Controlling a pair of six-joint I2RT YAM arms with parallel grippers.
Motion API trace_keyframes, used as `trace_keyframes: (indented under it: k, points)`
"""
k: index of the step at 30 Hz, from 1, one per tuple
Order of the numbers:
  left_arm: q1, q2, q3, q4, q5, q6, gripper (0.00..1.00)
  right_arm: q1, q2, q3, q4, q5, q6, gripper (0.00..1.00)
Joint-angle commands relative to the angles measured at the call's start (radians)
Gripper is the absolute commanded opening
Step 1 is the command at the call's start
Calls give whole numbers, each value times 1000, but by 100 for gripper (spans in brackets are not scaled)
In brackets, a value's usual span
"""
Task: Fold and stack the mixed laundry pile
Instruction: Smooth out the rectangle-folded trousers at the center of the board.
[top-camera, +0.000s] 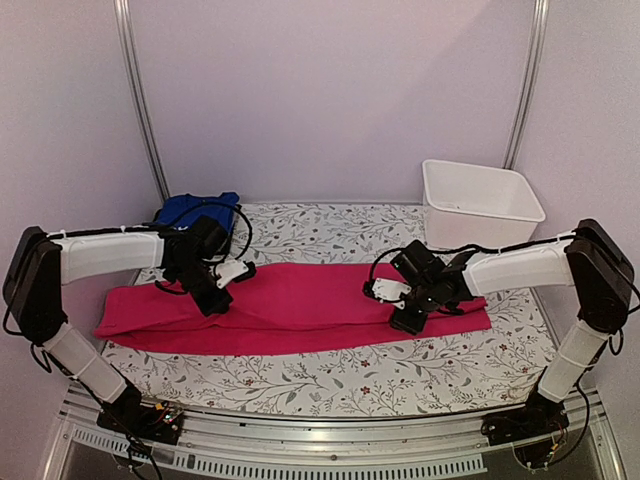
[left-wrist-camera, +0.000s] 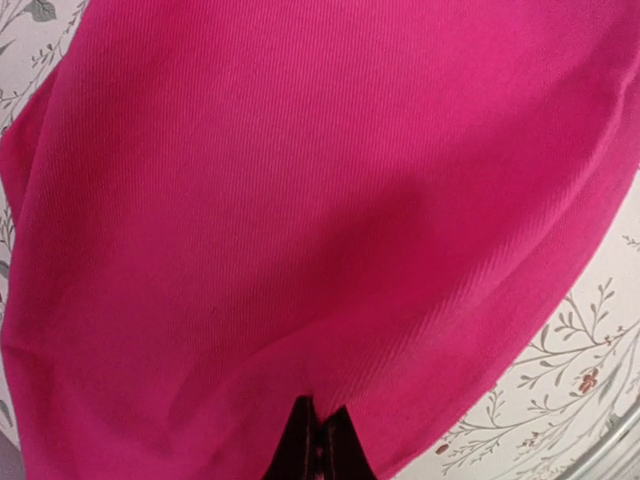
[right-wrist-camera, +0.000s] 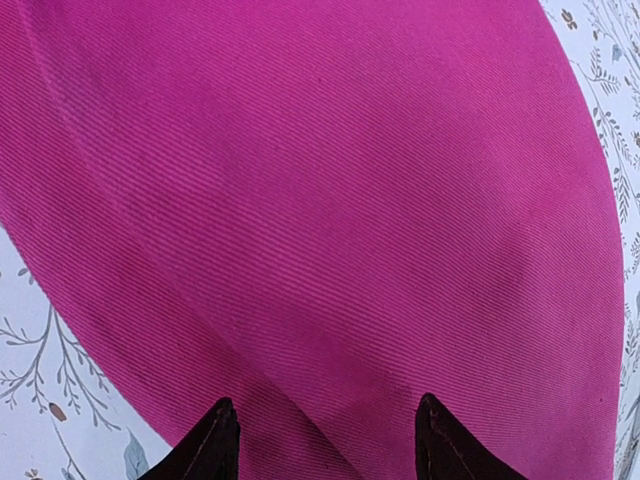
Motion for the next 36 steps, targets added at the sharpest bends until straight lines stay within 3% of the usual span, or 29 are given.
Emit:
trace_keyframes:
  k: [1,8,14,20,26,36]
  points:
    - [33,3,27,16,56,-18,0,7,48,47,24,67,0,58]
    - [77,-1,39,18,87,-34,0,7,68,53,27,80,12,56]
    - [94,21,57,18,113,-42,0,9,32,6,52,70,-2,60]
    - [94,21,54,17,107,-39,0,8,33,20,56,197,5,37]
    - [87,-41,18,16,77,-15,0,8,-1,29,22,198,9,2]
    - [-8,-181,-48,-56,30,41,0,7,-102,72,-124,188,6,0]
